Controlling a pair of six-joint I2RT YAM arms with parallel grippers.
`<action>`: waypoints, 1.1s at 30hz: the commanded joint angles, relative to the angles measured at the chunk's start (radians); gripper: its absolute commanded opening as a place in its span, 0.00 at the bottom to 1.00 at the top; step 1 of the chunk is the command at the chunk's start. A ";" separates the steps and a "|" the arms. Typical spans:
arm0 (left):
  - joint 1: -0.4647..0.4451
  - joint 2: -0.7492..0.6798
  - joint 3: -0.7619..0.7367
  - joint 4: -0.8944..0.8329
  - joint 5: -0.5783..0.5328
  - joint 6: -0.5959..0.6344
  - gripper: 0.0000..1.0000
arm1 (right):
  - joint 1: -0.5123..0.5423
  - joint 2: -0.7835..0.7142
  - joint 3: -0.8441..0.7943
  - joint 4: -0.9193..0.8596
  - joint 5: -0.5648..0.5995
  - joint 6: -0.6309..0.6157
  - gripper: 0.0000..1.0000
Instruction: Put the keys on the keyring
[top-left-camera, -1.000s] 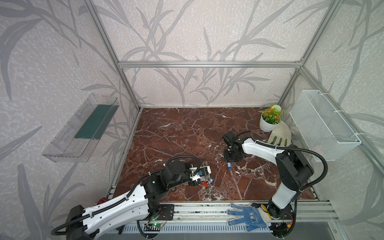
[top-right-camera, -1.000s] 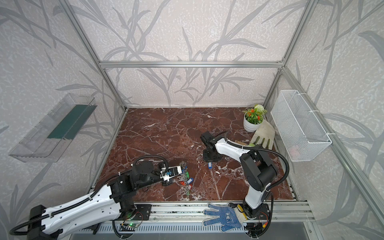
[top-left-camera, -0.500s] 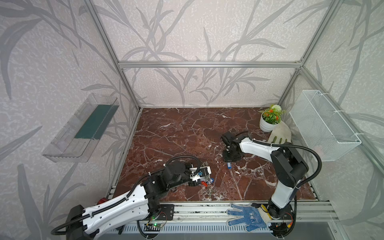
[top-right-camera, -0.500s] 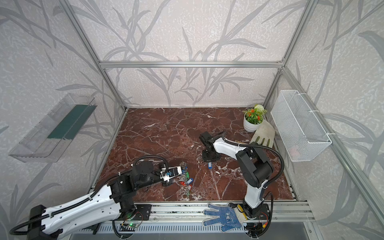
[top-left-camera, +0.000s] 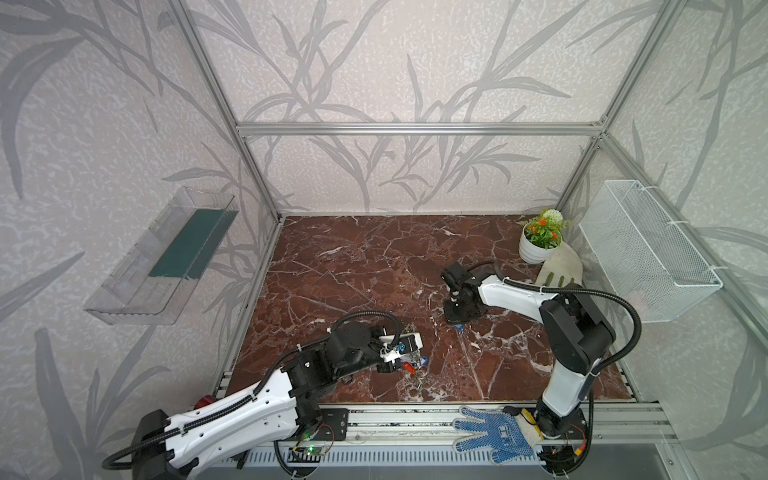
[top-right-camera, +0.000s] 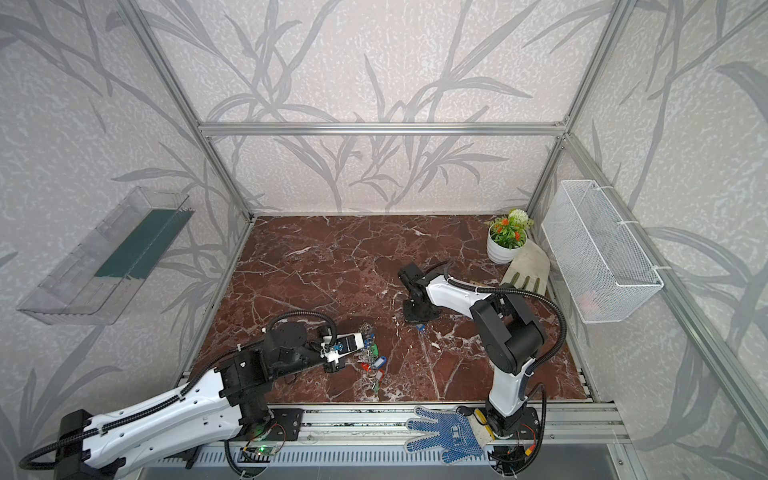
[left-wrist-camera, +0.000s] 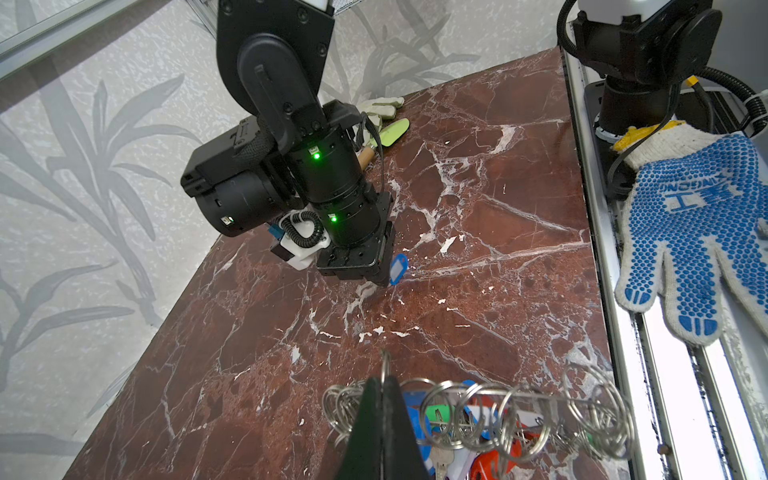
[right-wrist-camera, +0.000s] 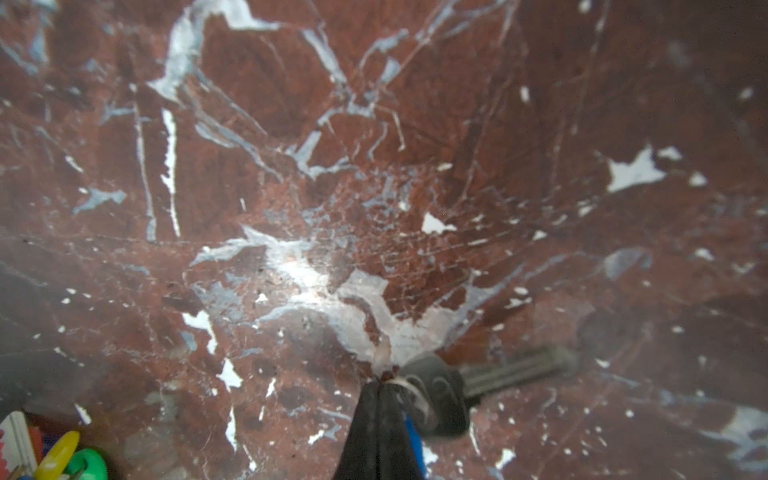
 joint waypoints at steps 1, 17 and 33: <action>-0.006 -0.018 0.043 0.044 0.016 -0.012 0.00 | 0.013 -0.065 -0.056 0.026 -0.068 -0.089 0.00; -0.009 -0.011 0.044 0.041 0.019 -0.012 0.00 | -0.005 -0.302 -0.217 0.007 -0.043 -0.089 0.13; -0.009 -0.007 0.044 0.038 0.015 -0.012 0.00 | 0.031 -0.224 -0.303 0.086 -0.060 0.002 0.08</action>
